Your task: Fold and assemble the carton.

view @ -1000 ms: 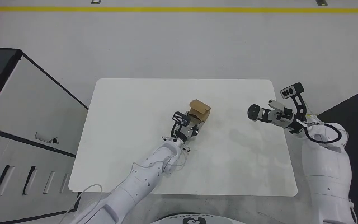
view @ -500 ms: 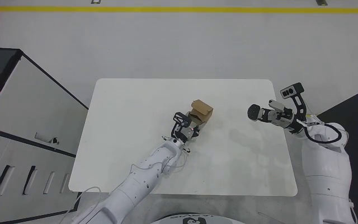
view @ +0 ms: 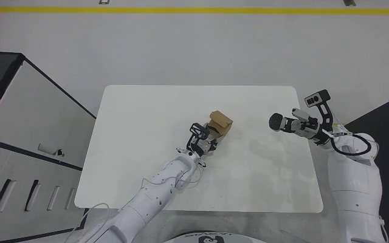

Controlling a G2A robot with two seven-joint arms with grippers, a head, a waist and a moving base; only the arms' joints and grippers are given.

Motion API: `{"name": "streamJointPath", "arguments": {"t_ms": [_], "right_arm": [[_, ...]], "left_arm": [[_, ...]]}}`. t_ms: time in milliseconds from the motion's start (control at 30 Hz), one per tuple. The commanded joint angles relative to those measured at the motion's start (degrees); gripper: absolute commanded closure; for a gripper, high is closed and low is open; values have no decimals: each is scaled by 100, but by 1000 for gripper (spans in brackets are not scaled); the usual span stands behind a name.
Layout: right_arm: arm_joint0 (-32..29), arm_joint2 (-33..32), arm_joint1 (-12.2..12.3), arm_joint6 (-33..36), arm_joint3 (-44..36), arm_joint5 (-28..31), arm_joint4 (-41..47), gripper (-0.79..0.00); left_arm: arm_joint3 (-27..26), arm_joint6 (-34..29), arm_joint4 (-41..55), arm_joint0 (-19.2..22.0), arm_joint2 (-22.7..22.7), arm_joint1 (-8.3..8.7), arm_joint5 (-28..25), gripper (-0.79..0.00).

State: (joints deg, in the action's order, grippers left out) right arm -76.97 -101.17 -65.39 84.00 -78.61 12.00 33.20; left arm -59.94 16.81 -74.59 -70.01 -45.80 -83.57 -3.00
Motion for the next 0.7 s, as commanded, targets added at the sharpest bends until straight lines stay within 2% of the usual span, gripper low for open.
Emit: {"name": "streamJointPath", "arguments": {"t_ms": [0,200,400,467,533,667], "right_arm": [[0,0,0,0,0,0,0,-785],[0,0,0,0,0,0,0,-785],[0,0,0,0,0,0,0,-785],[0,0,0,0,0,0,0,-785],[0,0,0,0,0,0,0,-785],[0,0,0,0,0,0,0,-785]], "left_arm": [[27,-37,-9,5,5,-7,-31,-376],[80,-107,-22,25,1,-27,-91,-391],[112,-140,-41,28,-20,-44,-75,-579],[117,-141,-46,27,-25,-49,-77,-702],[122,-137,-20,22,-38,-55,-89,-776],[140,-110,7,19,-67,-65,-110,-785]]}}
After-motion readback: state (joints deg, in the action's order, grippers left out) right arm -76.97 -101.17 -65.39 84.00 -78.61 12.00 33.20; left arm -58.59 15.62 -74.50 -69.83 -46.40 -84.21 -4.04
